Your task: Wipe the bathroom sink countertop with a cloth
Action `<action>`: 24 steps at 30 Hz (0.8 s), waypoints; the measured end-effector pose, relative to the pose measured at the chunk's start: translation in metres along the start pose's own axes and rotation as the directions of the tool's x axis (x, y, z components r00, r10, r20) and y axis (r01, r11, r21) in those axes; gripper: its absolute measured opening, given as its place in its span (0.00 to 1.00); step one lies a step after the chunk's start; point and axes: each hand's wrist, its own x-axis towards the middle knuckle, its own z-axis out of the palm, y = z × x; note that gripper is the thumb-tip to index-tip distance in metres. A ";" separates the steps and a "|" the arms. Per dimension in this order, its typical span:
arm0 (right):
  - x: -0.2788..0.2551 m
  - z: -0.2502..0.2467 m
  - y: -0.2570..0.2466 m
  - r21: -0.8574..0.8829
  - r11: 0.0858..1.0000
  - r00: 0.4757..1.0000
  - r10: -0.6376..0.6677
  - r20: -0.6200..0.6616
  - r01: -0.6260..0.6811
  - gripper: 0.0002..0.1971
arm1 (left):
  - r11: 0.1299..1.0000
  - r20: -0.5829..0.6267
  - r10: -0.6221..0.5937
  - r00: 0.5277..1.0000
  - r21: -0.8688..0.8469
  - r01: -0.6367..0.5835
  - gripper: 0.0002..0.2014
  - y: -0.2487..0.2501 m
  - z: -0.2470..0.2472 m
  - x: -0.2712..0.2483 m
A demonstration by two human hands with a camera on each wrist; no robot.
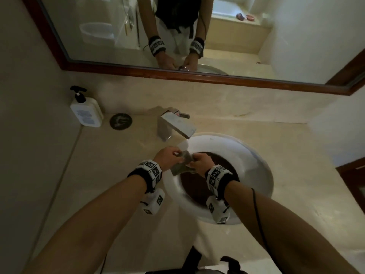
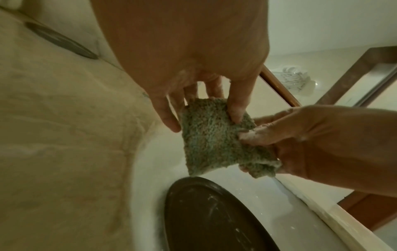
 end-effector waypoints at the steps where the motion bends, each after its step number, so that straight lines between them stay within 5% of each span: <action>1: -0.002 -0.006 0.004 -0.001 1.000 1.000 0.001 -0.003 -0.001 0.06 | 1.000 0.011 0.004 1.000 0.007 -0.004 0.13 0.005 0.006 0.001; 4: -0.005 -0.021 0.020 -0.010 1.000 1.000 0.000 -0.013 0.000 0.02 | 0.998 0.017 0.010 1.000 0.065 -0.011 0.03 0.017 0.025 0.005; 11: -0.005 -0.049 0.061 0.013 0.998 0.998 0.060 -0.020 -0.059 0.05 | 0.988 0.049 -0.043 0.998 0.149 0.035 0.06 0.034 0.073 0.015; 18: 0.007 -0.061 0.097 -0.301 0.944 0.990 0.142 0.011 -0.133 0.32 | 0.957 0.027 -0.171 0.985 0.241 0.160 0.27 0.031 0.094 0.024; 24: 0.023 -0.070 0.120 -0.377 0.915 0.989 0.150 -0.006 -0.141 0.40 | 0.915 0.046 -0.191 0.980 0.369 0.161 0.36 0.020 0.094 0.036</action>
